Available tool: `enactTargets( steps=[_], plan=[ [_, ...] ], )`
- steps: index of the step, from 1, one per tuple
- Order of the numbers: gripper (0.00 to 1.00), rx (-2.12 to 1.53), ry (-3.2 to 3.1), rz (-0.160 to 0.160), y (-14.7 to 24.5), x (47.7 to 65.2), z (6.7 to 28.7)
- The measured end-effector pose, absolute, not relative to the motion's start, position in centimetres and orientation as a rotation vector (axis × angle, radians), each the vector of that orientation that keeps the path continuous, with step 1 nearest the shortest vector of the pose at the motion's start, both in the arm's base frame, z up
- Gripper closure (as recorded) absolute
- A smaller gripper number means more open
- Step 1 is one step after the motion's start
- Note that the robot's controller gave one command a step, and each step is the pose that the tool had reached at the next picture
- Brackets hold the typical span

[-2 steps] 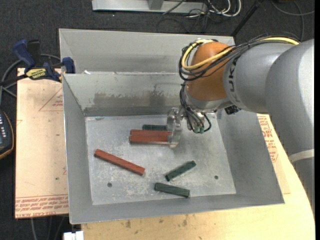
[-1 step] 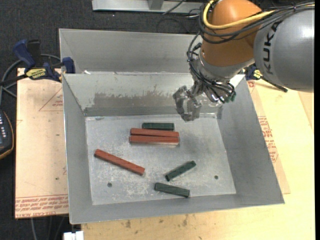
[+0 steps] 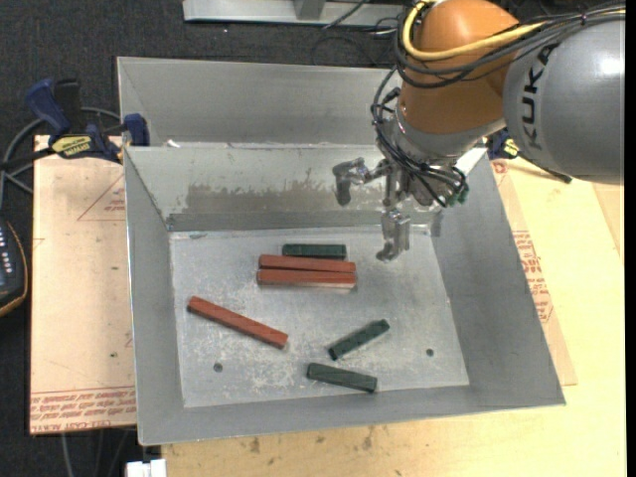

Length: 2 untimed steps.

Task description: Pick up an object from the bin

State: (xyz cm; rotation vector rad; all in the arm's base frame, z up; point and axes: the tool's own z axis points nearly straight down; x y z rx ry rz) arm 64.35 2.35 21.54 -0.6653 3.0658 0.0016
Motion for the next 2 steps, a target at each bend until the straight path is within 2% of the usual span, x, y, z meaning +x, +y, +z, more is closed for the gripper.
enactTargets(
  steps=[1, 2],
  plan=[
    [0.00, -0.795, 3.036, 0.005, 3.16, 63.76, 6.89],
    [1.00, -0.793, 3.029, 0.001, 3.13, 64.11, 7.69]
  ],
)
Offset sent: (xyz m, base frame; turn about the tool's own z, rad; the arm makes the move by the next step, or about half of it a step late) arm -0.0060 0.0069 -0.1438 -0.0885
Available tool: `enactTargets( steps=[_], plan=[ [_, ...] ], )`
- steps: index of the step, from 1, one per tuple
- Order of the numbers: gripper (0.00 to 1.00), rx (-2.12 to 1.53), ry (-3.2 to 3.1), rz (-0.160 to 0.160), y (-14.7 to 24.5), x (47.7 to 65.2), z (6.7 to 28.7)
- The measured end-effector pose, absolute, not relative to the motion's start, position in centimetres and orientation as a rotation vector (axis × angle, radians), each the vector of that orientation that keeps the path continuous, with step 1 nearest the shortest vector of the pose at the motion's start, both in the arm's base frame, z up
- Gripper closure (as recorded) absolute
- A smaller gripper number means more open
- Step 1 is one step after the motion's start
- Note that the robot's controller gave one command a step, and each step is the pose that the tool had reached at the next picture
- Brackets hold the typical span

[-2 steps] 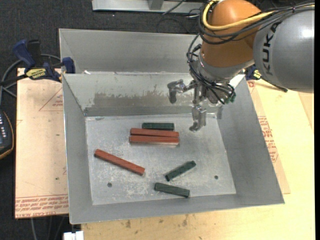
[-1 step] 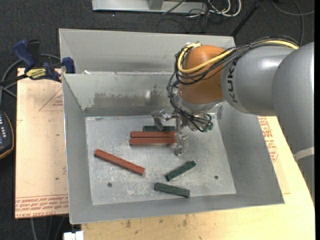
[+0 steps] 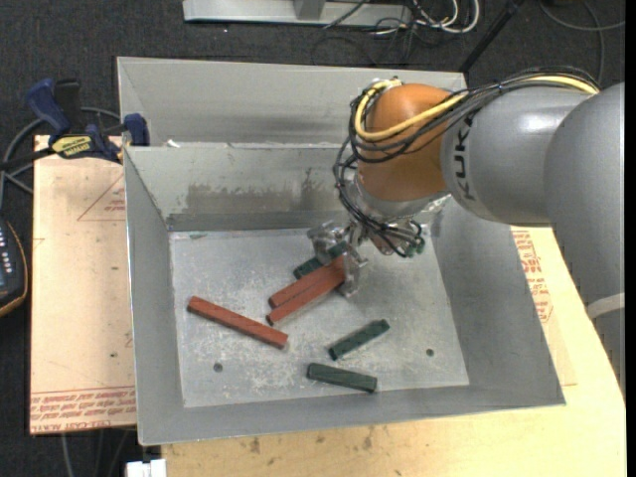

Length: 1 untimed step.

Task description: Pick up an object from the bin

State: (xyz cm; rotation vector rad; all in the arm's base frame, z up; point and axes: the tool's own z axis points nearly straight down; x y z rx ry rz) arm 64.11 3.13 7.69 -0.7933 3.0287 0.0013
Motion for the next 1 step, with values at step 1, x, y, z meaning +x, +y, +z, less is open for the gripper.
enactTargets(
  steps=[1],
  plan=[
    [1.00, -1.062, 2.944, -0.005, 0.96, 65.42, 21.02]
  ],
)
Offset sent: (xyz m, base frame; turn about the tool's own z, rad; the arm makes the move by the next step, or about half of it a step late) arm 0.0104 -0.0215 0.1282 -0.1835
